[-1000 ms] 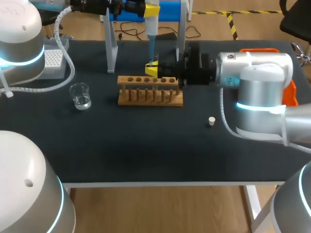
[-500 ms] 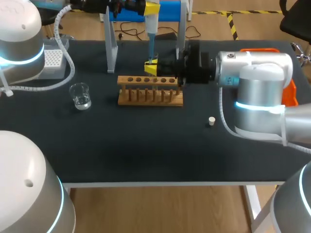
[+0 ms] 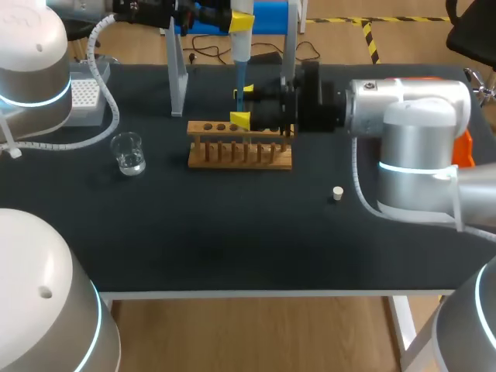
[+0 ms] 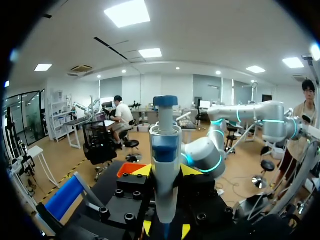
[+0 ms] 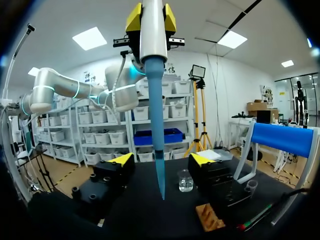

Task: Invert the test tube, pick up the pipette, mount the tip to pipette, aspirate from beaker and dispense into the tube, eject the tip, return the pipette, and cap with the stopper.

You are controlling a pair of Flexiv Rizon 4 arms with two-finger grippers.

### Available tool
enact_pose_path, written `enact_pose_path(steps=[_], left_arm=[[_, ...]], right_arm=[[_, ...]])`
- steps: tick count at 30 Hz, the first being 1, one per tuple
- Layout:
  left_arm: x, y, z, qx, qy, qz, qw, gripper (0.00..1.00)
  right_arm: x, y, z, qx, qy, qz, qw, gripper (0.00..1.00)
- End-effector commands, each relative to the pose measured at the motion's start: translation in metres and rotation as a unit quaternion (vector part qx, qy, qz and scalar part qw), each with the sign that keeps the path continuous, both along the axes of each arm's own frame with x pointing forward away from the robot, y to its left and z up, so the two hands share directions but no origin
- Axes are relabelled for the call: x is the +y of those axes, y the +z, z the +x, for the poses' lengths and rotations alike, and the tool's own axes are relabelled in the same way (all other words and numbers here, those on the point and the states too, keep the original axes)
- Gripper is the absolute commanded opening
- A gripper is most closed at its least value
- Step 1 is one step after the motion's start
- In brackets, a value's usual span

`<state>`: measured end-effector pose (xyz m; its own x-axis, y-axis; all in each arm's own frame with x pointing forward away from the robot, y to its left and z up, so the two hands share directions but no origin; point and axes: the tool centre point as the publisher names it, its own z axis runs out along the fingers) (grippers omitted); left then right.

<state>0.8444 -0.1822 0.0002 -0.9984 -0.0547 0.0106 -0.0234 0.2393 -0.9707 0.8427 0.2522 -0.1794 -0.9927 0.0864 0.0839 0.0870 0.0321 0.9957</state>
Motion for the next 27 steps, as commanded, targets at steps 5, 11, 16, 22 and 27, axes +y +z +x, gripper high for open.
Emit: enact_pose_path(steps=[5, 11, 16, 22, 27], left_arm=[[0.000, 0.000, 0.000, 0.000, 0.000, 0.000, 1.000, 0.00], [0.000, 0.000, 0.000, 0.000, 0.000, 0.000, 1.000, 0.00], [0.000, 0.000, 0.000, 0.000, 0.000, 0.000, 1.000, 0.00], [0.000, 0.000, 0.000, 0.000, 0.000, 0.000, 1.000, 0.00], [0.000, 0.000, 0.000, 0.000, 0.000, 0.000, 1.000, 0.00]], right_arm=[[-0.010, -0.023, -0.008, 0.006, 0.018, -0.013, 1.000, 1.00], [-0.017, -0.036, -0.011, 0.018, 0.019, -0.022, 0.999, 1.00], [-0.017, -0.036, -0.011, 0.018, 0.019, -0.022, 0.999, 1.00], [-0.017, -0.036, -0.011, 0.018, 0.019, -0.022, 0.999, 1.00], [-0.017, -0.036, -0.011, 0.018, 0.019, -0.022, 0.999, 1.00]])
